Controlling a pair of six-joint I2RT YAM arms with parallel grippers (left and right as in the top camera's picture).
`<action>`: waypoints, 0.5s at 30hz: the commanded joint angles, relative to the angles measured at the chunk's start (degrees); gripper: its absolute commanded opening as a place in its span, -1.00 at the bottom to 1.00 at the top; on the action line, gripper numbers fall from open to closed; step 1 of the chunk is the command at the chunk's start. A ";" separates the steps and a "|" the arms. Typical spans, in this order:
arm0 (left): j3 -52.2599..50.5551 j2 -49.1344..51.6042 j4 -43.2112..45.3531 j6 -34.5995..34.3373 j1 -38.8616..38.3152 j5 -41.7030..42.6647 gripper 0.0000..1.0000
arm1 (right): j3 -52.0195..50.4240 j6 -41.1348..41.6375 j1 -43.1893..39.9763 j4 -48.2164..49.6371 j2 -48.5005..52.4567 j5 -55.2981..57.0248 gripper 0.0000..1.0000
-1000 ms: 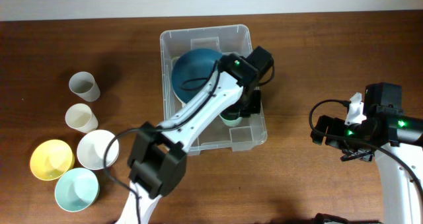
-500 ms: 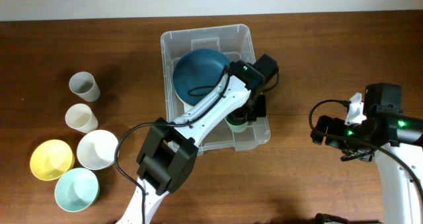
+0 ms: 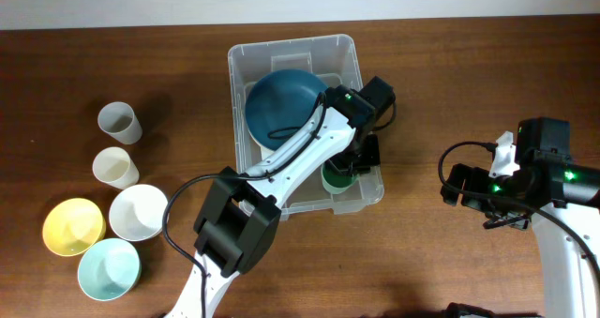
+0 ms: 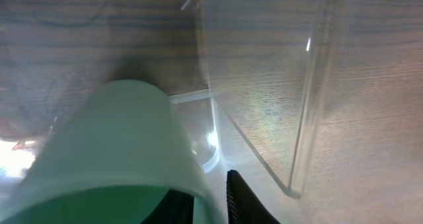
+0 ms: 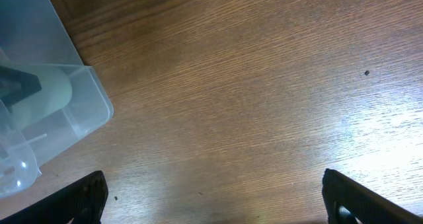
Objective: Pack container
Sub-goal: 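Carry the mint green cup into the container and release it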
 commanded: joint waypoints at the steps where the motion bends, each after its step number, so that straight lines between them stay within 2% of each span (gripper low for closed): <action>1: 0.00 0.48 -1.16 -0.13 -0.48 1.49 -0.62 | -0.20 -0.17 0.42 0.00 -0.22 -0.11 0.98; 9: 0.68 -0.68 -1.75 2.10 0.13 -0.63 -0.63 | -0.20 -0.17 0.42 0.00 -0.24 -0.11 0.98; 15: 1.38 -7.85 -2.01 2.10 4.20 -14.14 -0.64 | -0.20 -0.17 0.42 0.00 -0.24 -0.11 0.98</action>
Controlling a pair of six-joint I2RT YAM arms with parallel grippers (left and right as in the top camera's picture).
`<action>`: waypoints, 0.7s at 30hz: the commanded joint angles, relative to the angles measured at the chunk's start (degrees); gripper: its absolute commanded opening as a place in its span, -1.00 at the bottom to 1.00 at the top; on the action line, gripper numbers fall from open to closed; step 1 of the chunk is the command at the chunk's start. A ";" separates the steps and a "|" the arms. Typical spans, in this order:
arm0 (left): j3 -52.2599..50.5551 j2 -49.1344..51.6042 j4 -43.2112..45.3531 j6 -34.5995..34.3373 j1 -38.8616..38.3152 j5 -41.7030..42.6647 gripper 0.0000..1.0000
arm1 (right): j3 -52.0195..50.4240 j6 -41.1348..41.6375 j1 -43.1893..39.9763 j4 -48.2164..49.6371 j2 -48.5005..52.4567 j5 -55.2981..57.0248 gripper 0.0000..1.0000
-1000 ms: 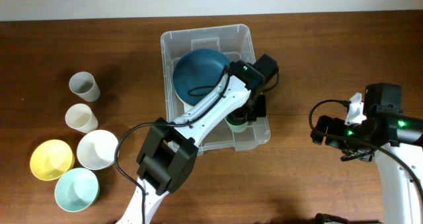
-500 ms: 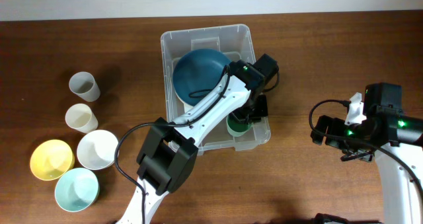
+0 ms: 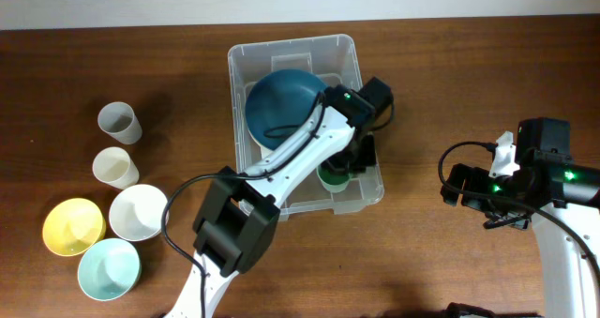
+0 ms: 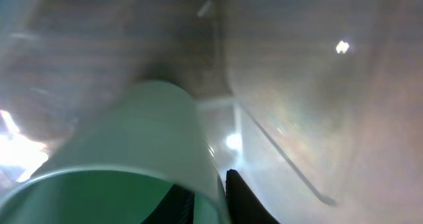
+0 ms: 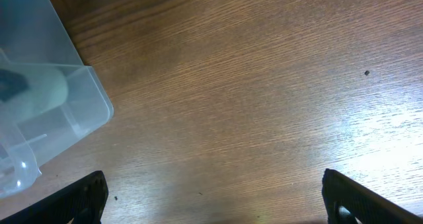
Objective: Pack container
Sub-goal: 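Carry the mint green cup into the container and release it, then reach the left gripper to a white paper cup and grasp it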
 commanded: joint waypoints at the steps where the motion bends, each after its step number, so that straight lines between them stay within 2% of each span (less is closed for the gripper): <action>1: 1.36 -8.79 -0.59 1.01 4.13 -11.91 -0.63 | -0.17 -0.20 0.42 0.00 -0.24 -0.09 0.98; 5: 1.36 -16.24 -1.53 3.65 9.84 -20.57 -0.53 | -0.17 -0.20 0.42 0.02 -0.24 -0.11 0.98; 8: 1.36 -21.46 -2.32 7.43 15.50 -20.72 -0.47 | -0.17 -0.20 0.42 0.13 -0.22 -0.09 0.98; 13: 1.36 -25.33 -5.57 7.41 22.97 -20.70 -0.47 | -0.17 -0.20 0.42 0.20 -0.24 -0.09 0.98; 21: 1.31 -25.31 -6.69 7.43 26.34 -20.74 -0.47 | -0.17 -0.20 0.42 0.20 -0.22 -0.09 0.98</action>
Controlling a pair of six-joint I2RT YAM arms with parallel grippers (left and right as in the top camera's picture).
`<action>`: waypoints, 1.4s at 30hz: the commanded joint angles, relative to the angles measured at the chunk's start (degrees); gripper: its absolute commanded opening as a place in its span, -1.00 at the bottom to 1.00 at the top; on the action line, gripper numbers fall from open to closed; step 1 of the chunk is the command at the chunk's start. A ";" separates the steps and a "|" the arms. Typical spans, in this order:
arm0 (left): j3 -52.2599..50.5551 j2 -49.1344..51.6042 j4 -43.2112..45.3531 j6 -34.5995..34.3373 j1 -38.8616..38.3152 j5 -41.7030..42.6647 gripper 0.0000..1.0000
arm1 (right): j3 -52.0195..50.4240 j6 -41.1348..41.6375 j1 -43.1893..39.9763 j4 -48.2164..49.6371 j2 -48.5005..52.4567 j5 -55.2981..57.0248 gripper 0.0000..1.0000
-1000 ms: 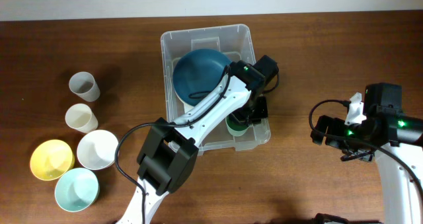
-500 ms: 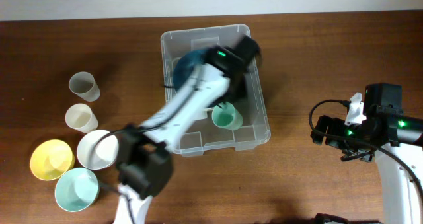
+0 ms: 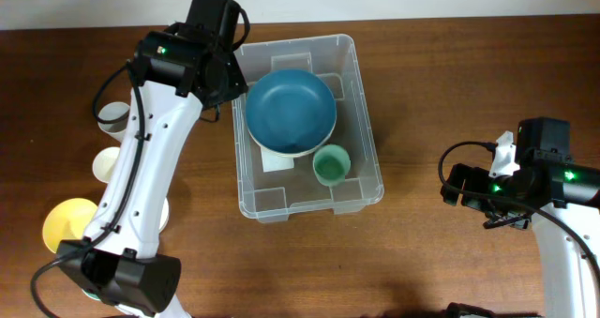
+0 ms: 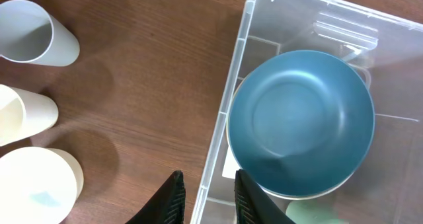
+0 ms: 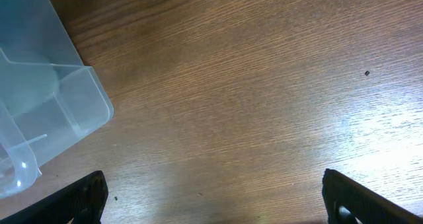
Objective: Pack container
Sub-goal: 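Reach the left gripper to a white paper cup and grasp it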
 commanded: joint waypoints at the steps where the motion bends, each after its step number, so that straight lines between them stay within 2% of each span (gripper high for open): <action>1: 0.39 -0.02 -0.39 0.92 1.01 -0.96 -0.47 | -0.17 -0.20 0.42 0.15 -0.24 -0.09 0.98; 5: 0.42 -0.04 -2.67 0.90 2.64 -3.93 -0.47 | -0.17 -0.20 0.42 0.13 -0.24 -0.09 0.98; 9: 0.42 -0.35 -6.14 0.90 8.46 -5.29 -0.44 | -0.17 -0.20 0.42 0.20 -0.22 -0.09 0.98; 10: 0.39 -0.33 -6.67 0.90 10.91 -5.29 -0.19 | -0.17 -0.20 0.42 0.20 -0.24 -0.09 0.98; 13: 0.20 -0.28 -6.60 0.90 16.22 -5.31 -0.06 | -0.17 -0.20 0.42 0.22 -0.22 -0.09 0.98; 16: -0.35 -0.22 -4.85 1.44 21.44 -5.25 0.17 | -0.17 -0.20 0.42 0.20 -0.22 -0.11 0.98; 18: -1.20 0.15 -2.03 5.92 24.48 -3.28 0.25 | -0.17 -0.20 0.42 0.20 -0.22 -0.11 0.98; 22: -1.79 3.48 3.13 14.10 27.85 2.23 0.31 | -0.17 -0.20 0.42 0.20 -0.24 -0.11 0.98; 25: -1.79 8.00 5.27 18.93 29.07 6.05 0.31 | -0.17 -0.20 0.42 0.17 -0.24 -0.11 0.98; 30: -1.77 18.01 7.15 21.57 29.16 6.29 0.31 | -0.17 -0.20 0.42 0.17 -0.22 -0.11 0.98; 37: -1.79 28.28 10.56 21.53 29.27 6.29 0.29 | -0.17 -0.20 0.42 0.15 -0.24 -0.11 0.98; 38: -1.79 28.92 10.84 21.53 29.29 6.29 0.26 | -0.17 -0.20 0.42 0.15 -0.24 -0.09 0.98; 40: -1.79 29.49 11.13 21.53 29.29 6.29 0.06 | -0.17 -0.20 0.42 0.13 -0.22 -0.09 0.98; 42: -1.75 29.51 11.74 21.53 29.27 6.19 -0.24 | -0.17 -0.20 0.42 0.13 -0.24 -0.09 0.98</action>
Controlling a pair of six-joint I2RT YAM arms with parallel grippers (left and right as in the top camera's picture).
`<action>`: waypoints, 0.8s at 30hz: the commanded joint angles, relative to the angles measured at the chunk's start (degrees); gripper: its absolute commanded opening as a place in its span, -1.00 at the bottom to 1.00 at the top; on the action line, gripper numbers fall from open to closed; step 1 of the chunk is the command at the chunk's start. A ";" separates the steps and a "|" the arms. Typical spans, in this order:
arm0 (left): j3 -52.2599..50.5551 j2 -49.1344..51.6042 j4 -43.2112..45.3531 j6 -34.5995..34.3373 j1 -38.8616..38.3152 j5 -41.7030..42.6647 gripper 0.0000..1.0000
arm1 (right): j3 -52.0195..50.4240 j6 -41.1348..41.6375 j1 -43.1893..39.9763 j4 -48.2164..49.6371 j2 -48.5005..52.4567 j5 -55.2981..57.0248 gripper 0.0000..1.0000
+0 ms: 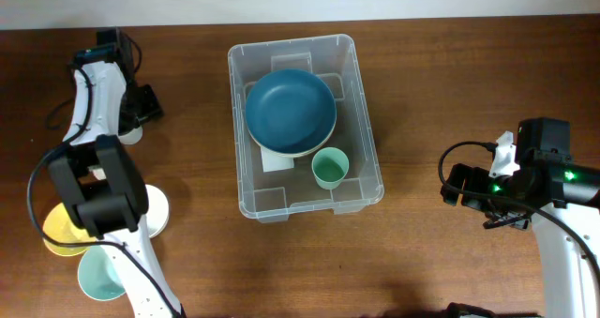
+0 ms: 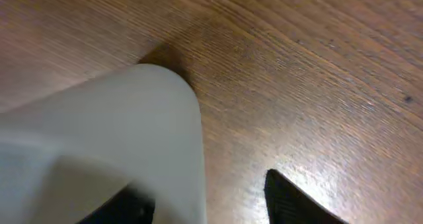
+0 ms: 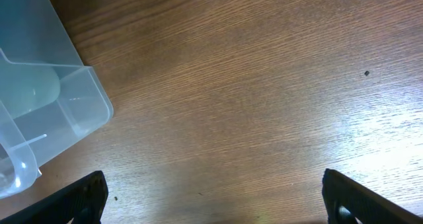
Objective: Pack container
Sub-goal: 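Reach the left gripper to a white paper cup and grasp it, then carry the white cup into the container and open the left gripper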
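Note:
The clear plastic container (image 1: 364, 140) stands mid-table. In it lie a blue bowl (image 1: 291, 110) and an upright green cup (image 1: 329, 167). At the far left, my left gripper (image 1: 134, 119) is down at a pale grey cup (image 2: 99, 138). In the left wrist view this gripper (image 2: 211, 204) is open, with the cup's wall between the two fingers and nothing pinched. My right gripper (image 3: 211, 197) hangs wide open over bare wood to the right of the container's corner (image 3: 73, 98).
At the left front are a yellow bowl (image 1: 54, 234), a light blue bowl (image 1: 97, 279) and a white bowl (image 1: 157, 210), each partly hidden by my left arm. The right arm (image 1: 525, 182) stands at the table's right side.
My left gripper has moved from above the container's left rim to the far left, down at the grey cup, with its fingers wider apart. The right arm has not moved.
My left gripper first held the green cup inside the container's front right part, and still held it half a second later. Then the cup stood free beside the blue bowl, with the gripper high over the left rim. Now the gripper is at the grey cup.

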 commanded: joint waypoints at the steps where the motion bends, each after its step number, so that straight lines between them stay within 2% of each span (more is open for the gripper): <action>1: -0.02 0.46 1.01 0.57 0.26 0.20 -0.38 | -0.17 -0.20 0.42 0.11 -0.24 -0.09 0.98; 3: 0.00 0.46 1.31 0.57 0.26 0.20 -0.70 | -0.17 -0.20 0.42 0.04 -0.24 -0.09 0.98; 6: 0.09 0.46 1.53 0.57 0.26 0.17 -0.99 | -0.17 -0.20 0.42 -0.09 -0.22 -0.09 0.98; 11: 2.45 0.44 0.35 0.57 0.04 0.37 -0.99 | -0.17 -0.20 0.42 -0.09 -0.22 -0.09 0.98; 16: 15.04 -1.16 -9.29 0.57 -3.67 0.42 -0.99 | -0.17 -0.22 0.42 -0.09 -0.22 -0.07 0.98; 21: 31.71 -6.19 -21.70 -1.42 -13.92 1.49 -0.99 | -0.17 -0.22 0.42 -0.09 -0.22 -0.07 0.98; 24: 34.36 -8.13 -24.33 -1.44 -20.13 1.51 -0.99 | -0.17 -0.22 0.42 -0.07 -0.22 -0.07 0.98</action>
